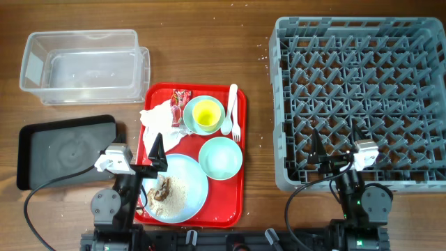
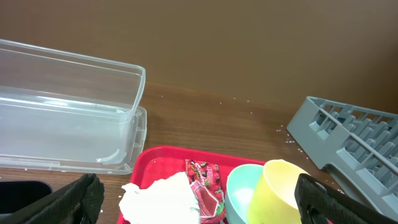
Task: Sort waste into correct bins and load items into the dishwasher rack
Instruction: 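Move the left gripper toward the white napkin on the red tray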
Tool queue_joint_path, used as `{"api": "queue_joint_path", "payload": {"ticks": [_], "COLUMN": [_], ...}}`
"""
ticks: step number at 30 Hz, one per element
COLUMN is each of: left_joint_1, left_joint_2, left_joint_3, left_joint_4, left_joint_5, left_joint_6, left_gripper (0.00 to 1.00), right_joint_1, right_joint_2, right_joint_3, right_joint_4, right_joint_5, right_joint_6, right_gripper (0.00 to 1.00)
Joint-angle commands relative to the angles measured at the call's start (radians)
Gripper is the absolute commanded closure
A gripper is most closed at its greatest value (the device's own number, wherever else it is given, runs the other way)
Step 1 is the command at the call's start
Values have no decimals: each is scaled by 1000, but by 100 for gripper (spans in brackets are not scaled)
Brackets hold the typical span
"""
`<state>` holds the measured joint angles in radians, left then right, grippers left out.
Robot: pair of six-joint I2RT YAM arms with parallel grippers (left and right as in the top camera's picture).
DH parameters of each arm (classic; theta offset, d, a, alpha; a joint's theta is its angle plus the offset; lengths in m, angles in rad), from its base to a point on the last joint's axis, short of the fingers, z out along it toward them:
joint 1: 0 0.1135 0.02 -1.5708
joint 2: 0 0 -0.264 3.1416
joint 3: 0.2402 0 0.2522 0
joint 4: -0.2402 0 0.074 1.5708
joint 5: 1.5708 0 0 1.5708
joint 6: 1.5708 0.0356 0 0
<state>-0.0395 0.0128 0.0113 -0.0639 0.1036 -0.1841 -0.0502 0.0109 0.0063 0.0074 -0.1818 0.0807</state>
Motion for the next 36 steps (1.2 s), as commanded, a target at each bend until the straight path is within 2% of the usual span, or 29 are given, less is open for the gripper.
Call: {"api": "queue_joint_path", "payload": {"ticks": [1,34,36], "left_joint_1": [-6,-6,-6], "left_joint_2": [-3,-3,-3], "left_joint_3": [-6,-6,-6], "left_joint_4": [-3,-3,53], "left_joint_5": [15,15,51], "left_joint_6": [20,20,-13], "left_gripper": [0,0,0], "right_joint_1": [4,4,4], "right_joint_2": [12,12,12], "right_joint_3": [-1,-1,-1], "right_joint_4": [6,6,6], "right_joint_5": [7,7,7], "right_joint_6": [-10,-10,-10], "right_gripper": [0,0,0]}}
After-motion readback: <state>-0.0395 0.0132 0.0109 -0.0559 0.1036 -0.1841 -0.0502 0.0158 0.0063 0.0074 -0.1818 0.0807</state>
